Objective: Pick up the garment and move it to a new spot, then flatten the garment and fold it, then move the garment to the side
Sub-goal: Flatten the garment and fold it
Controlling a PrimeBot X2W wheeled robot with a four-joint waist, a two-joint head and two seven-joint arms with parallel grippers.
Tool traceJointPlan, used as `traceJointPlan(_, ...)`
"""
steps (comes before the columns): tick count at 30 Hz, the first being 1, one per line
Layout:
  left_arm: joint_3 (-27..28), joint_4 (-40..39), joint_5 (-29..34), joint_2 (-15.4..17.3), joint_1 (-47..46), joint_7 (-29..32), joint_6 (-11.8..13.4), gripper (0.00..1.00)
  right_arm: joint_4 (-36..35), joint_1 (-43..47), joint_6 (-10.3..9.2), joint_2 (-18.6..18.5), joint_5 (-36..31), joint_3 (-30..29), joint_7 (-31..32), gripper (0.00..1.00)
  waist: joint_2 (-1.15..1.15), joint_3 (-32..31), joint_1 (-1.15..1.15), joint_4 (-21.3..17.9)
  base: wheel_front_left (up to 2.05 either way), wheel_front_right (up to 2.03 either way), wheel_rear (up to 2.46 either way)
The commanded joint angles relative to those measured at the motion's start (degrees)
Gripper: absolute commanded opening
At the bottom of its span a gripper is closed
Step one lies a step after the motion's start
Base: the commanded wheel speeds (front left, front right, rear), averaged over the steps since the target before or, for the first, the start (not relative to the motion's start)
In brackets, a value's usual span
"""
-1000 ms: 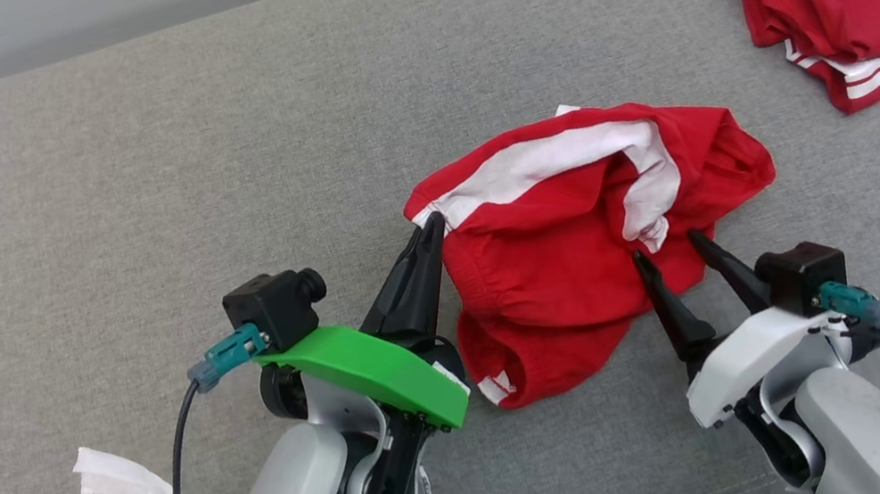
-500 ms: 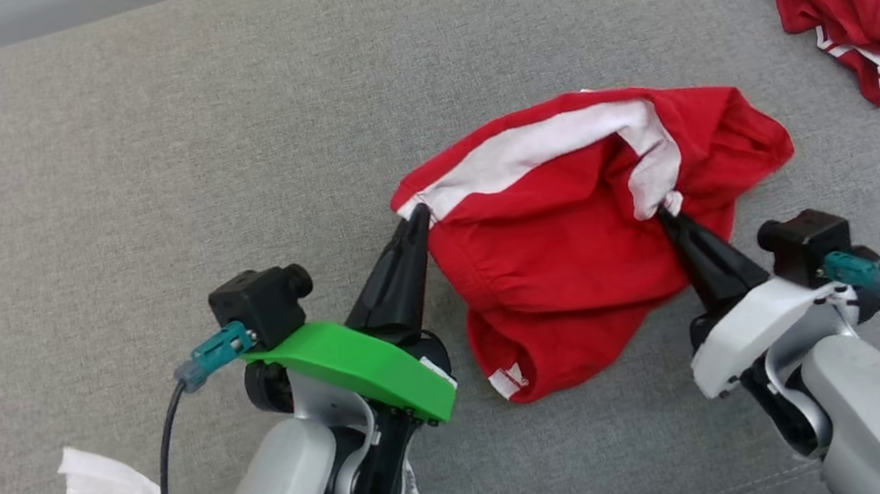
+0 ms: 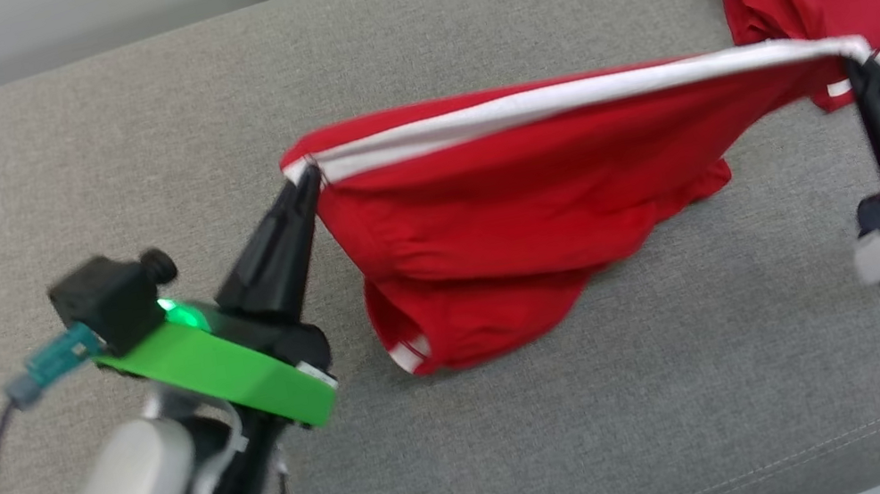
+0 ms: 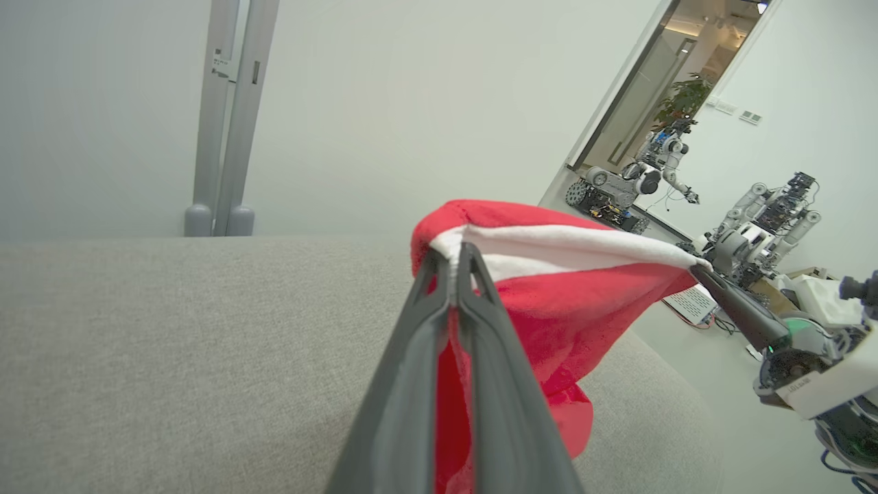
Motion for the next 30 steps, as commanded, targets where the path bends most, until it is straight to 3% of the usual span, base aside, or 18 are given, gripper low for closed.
traceJointPlan(1, 0.49, -1.76, 0.61, 2.38, -2.8, 1.46, -0.4, 0.0, -1.0, -2.35, -0.1, -1.47, 0.65, -0.63, -0.15, 0.0, 0.0, 0.75, 0.0, 0.12, 0.0, 0.0, 0.0)
traceJointPlan(7, 1.19, -7.19, 1.69, 7.65, -16.32, 9.23, -1.54, 0.0, -2.72, -14.58, -0.11, -7.45, 0.63, 0.42, -0.15, 0.0, 0.0, 4.81, 0.0, 0.62, 0.0, 0.0, 0.0)
traceJointPlan(14, -1.09, -1.83, 5.31, 5.22, -40.15, 12.94, -2.39, 0.0, 4.78, -37.33, -0.11, -11.93, -1.71, 6.19, 0.46, 0.0, 0.0, 13.22, 0.0, 0.23, 0.0, 0.0, 0.0)
traceJointPlan(19, -4.57, 7.08, 12.08, 3.97, -55.55, 6.83, -2.5, 0.0, 12.97, -52.96, -0.11, -13.22, -4.06, 8.46, 0.42, 0.0, 0.0, 19.45, 0.0, -0.35, 0.0, 0.0, 0.0)
traceJointPlan(24, -6.47, 16.23, 16.57, 1.54, -66.6, -6.35, -2.48, 0.0, 16.84, -64.32, -0.11, -14.39, -7.78, 6.64, -0.04, 0.0, 0.0, 24.22, 0.0, -0.6, 0.0, 0.0, 0.0)
traceJointPlan(27, -6.5, 18.36, 15.36, -0.35, -68.69, -10.39, -2.49, 0.0, 14.13, -65.82, -0.11, -15.08, -9.06, 4.79, -0.1, 0.0, 0.0, 26.01, 0.0, -0.3, 0.0, 0.0, 0.0)
traceJointPlan(30, -8.57, 16.68, 12.62, -1.23, -65.23, -11.31, -2.5, 0.0, 10.78, -61.52, -0.1, -15.78, -8.82, 4.17, -0.11, 0.0, 0.0, 26.83, 0.0, 0.23, 0.0, 0.0, 0.0)
